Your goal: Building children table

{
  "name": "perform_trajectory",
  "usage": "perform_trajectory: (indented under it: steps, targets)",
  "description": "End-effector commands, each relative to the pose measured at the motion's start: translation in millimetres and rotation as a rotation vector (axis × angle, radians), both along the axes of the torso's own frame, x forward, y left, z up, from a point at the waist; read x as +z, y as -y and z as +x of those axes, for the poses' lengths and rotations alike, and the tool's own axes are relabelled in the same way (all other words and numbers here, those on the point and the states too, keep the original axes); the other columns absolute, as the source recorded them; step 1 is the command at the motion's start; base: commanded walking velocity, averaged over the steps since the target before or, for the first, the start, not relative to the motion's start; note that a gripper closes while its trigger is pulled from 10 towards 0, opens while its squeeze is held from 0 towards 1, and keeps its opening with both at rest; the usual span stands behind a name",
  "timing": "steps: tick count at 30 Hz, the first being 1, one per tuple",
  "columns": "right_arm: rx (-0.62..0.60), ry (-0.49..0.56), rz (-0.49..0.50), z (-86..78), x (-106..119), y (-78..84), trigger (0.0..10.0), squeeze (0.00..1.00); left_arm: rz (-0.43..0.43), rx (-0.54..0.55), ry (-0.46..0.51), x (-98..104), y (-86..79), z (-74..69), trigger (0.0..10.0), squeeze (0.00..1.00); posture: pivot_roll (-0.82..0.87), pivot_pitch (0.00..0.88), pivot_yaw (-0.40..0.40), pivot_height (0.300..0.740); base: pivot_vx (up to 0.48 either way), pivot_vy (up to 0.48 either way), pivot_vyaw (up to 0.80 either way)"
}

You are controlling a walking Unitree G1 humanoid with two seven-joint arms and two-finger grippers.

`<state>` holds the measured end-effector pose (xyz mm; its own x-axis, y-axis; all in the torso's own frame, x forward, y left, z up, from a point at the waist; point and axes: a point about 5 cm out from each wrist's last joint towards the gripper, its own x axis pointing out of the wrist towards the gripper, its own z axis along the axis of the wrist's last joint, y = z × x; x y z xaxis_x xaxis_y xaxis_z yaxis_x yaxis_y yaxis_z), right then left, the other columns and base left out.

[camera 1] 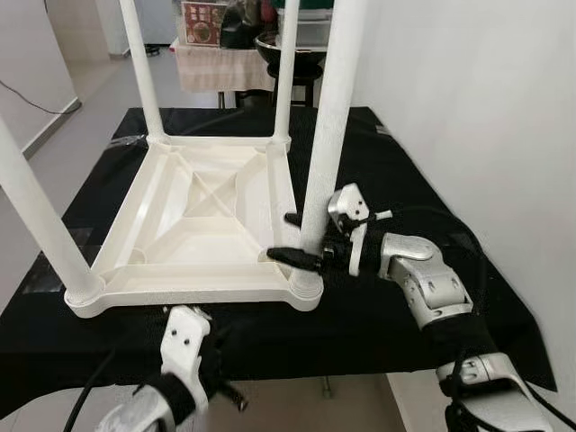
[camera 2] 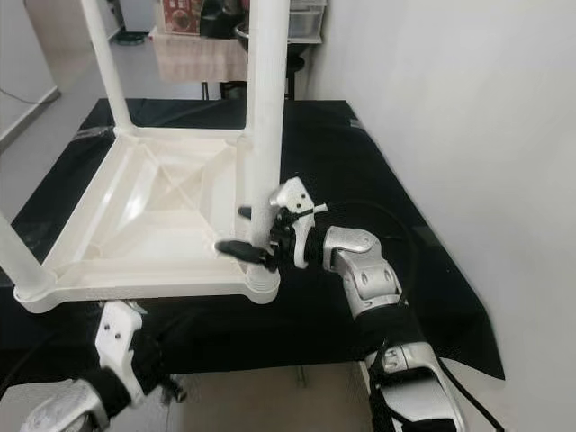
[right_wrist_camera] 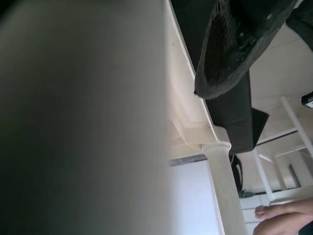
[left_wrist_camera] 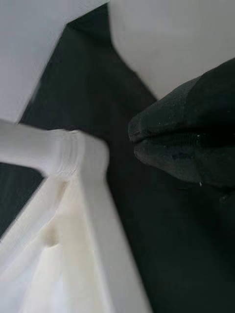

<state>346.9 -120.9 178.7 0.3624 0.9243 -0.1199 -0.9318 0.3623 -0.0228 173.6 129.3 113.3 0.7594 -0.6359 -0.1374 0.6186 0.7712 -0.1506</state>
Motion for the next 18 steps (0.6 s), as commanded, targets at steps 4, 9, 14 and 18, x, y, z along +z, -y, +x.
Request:
perform_trajectory:
  steps: [4,9,14,18]
  targets:
    - [-0.010,-0.002,0.003,6.6,-2,-1.7,3.5,0.00,-0.001,-0.060,-0.054,-3,1.0,-14.2,10.0,0.00,0.14,0.000,-0.058,0.740,0.000,0.000,0.00]
    - [0.017,-0.010,-0.019,2.0,-13,3.0,0.0,0.00,-0.001,-0.056,-0.070,-5,2.0,-22.4,10.0,0.00,0.14,0.000,-0.054,0.740,0.000,0.000,0.00]
    - [0.003,0.023,-0.037,-4.8,-13,19.1,0.0,0.00,-0.001,-0.055,-0.057,-2,5.9,-24.0,10.0,0.00,0.12,0.000,-0.041,0.740,0.000,0.000,0.00]
    - [-0.109,0.020,-0.062,-19.9,-22,32.6,0.0,0.00,-0.003,-0.035,-0.025,6,3.4,-21.6,10.0,0.00,0.11,0.000,-0.031,0.740,0.000,0.000,0.00]
